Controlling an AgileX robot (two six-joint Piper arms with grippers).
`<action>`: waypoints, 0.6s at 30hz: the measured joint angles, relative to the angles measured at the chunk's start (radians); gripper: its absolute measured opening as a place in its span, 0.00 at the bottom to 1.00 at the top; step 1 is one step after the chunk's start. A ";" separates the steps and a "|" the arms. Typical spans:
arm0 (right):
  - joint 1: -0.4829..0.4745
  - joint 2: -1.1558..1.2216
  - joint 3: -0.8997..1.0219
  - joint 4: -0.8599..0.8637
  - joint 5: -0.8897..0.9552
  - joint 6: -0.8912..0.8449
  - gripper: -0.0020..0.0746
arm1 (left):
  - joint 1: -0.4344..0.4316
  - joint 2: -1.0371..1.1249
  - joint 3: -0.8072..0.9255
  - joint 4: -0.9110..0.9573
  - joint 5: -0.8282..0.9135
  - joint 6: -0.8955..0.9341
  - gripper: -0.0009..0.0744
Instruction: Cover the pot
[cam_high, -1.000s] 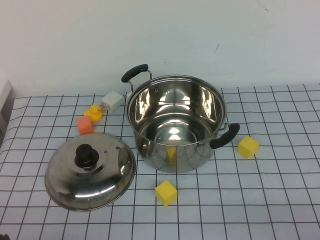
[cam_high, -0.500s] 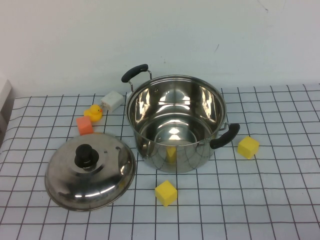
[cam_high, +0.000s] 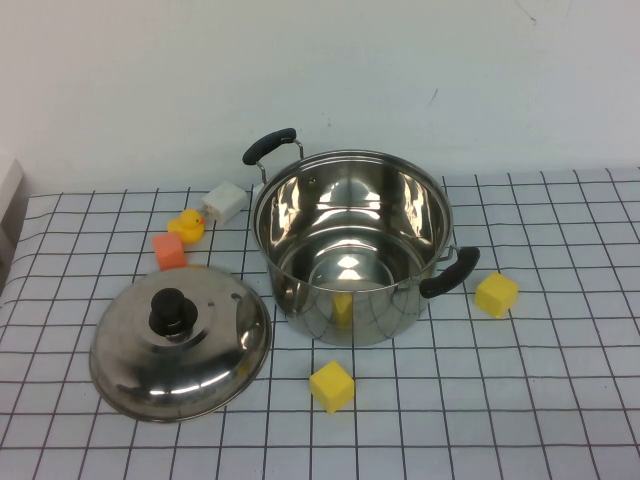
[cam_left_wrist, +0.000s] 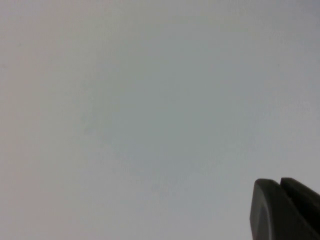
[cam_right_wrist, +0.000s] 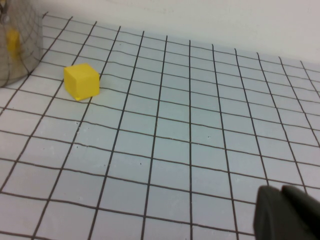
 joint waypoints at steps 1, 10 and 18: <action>0.000 0.000 0.000 0.000 0.000 0.000 0.04 | 0.000 0.000 0.000 0.002 0.004 0.001 0.01; 0.000 0.000 0.000 0.000 0.000 0.013 0.04 | 0.000 0.211 -0.341 0.055 0.382 0.274 0.01; 0.000 0.000 0.000 0.000 0.000 0.013 0.04 | 0.000 0.673 -0.573 0.143 0.405 0.315 0.01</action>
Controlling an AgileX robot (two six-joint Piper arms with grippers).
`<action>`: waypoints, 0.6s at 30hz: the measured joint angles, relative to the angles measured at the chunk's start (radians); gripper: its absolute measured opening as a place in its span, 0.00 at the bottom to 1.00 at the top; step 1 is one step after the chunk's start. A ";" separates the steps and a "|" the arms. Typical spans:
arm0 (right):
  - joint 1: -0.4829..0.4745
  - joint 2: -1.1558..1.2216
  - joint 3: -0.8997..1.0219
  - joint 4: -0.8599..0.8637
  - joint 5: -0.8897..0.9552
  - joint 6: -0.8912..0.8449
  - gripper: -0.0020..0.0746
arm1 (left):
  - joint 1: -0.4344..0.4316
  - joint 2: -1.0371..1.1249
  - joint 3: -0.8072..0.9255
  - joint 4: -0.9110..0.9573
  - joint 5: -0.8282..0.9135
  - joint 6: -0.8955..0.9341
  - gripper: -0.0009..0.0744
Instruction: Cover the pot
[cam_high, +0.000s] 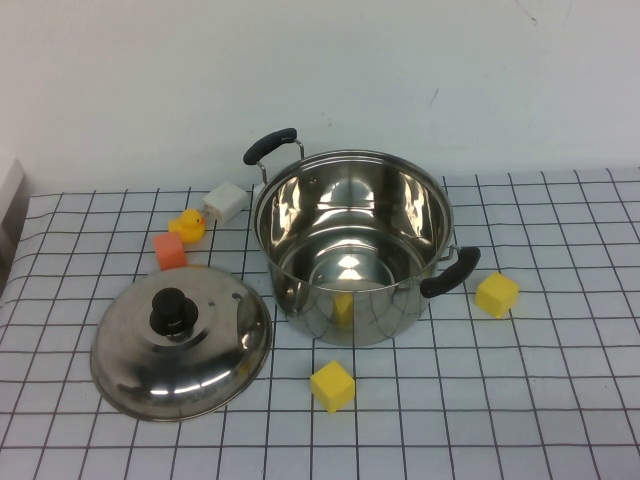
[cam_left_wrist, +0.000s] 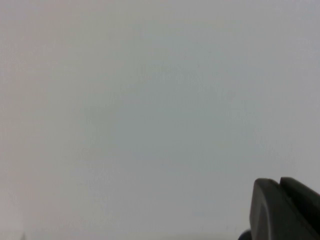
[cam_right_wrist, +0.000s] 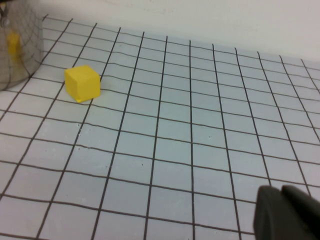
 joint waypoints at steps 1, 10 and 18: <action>0.000 0.000 0.000 0.000 0.000 0.000 0.04 | 0.000 0.065 -0.010 0.006 -0.025 -0.008 0.01; 0.000 0.000 0.000 0.000 0.000 0.000 0.04 | 0.000 0.575 -0.015 0.050 -0.425 -0.074 0.01; 0.000 0.000 0.000 0.000 0.000 0.000 0.04 | 0.000 0.892 -0.023 0.245 -0.616 -0.167 0.36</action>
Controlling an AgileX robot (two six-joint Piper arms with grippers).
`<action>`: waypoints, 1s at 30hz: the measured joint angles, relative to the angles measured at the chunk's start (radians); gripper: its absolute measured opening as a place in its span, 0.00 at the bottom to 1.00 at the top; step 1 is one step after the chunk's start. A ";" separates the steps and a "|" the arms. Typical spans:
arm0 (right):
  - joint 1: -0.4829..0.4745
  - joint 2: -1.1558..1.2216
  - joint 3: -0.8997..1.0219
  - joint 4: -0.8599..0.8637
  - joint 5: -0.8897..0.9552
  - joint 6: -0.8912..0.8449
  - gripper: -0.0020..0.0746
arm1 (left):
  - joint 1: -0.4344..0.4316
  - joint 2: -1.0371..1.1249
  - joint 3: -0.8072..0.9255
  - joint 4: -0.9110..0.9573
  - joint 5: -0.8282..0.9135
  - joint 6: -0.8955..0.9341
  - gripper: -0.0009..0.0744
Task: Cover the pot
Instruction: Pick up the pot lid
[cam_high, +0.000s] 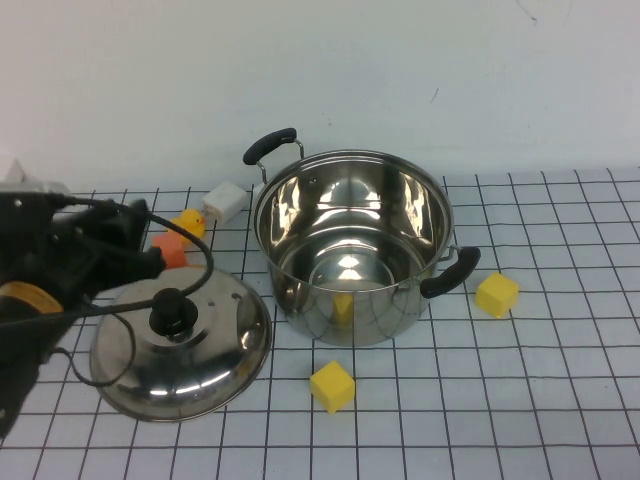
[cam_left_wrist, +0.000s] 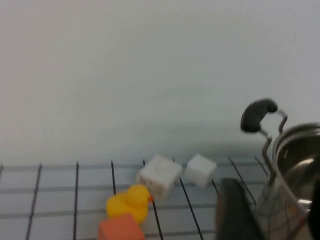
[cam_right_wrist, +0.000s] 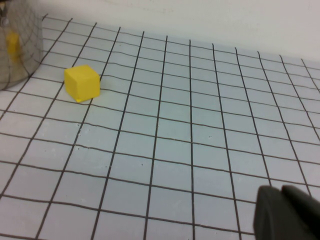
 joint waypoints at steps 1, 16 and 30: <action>0.000 0.000 0.000 0.000 0.000 0.000 0.04 | 0.000 0.027 -0.003 0.000 -0.017 -0.016 0.42; 0.000 0.000 0.000 0.000 0.000 0.000 0.04 | 0.000 0.383 -0.074 0.022 -0.087 0.053 0.78; 0.000 0.000 0.000 0.000 0.000 0.000 0.04 | 0.000 0.451 -0.084 0.015 -0.073 0.066 0.44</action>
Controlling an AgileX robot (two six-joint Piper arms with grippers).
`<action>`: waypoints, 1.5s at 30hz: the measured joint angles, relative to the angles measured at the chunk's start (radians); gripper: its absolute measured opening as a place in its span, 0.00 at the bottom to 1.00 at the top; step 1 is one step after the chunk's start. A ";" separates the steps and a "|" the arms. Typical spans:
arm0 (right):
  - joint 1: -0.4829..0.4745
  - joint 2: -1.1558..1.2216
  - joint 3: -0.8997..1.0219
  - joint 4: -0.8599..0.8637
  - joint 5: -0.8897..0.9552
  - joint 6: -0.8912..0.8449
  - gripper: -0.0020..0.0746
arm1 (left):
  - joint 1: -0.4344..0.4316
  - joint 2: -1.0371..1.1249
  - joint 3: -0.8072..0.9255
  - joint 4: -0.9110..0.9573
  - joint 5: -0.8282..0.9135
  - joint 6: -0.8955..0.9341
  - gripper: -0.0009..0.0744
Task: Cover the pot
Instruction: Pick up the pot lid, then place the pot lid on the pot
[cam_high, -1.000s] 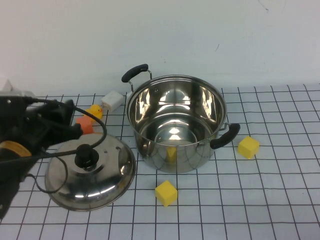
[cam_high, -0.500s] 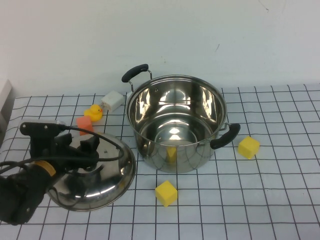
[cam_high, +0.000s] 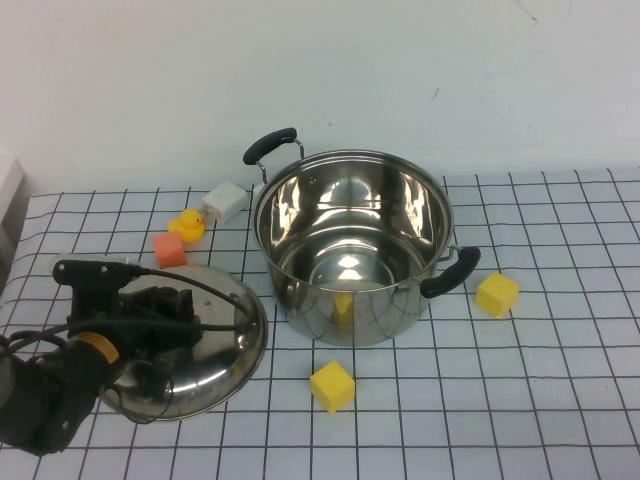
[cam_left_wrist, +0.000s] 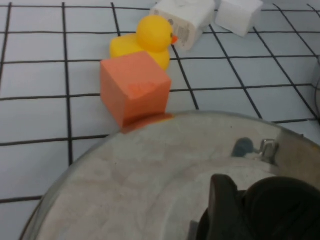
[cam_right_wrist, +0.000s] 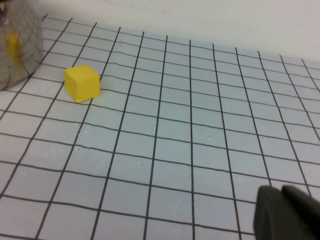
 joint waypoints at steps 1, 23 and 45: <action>0.000 0.000 0.000 0.000 0.000 0.000 0.04 | 0.000 -0.002 0.000 -0.005 0.000 0.000 0.44; 0.000 0.000 0.000 0.000 0.000 0.000 0.04 | -0.134 -0.482 -0.365 0.195 0.630 -0.329 0.44; 0.000 0.000 0.000 0.000 0.000 0.000 0.04 | -0.404 -0.006 -0.816 0.527 0.761 -0.614 0.44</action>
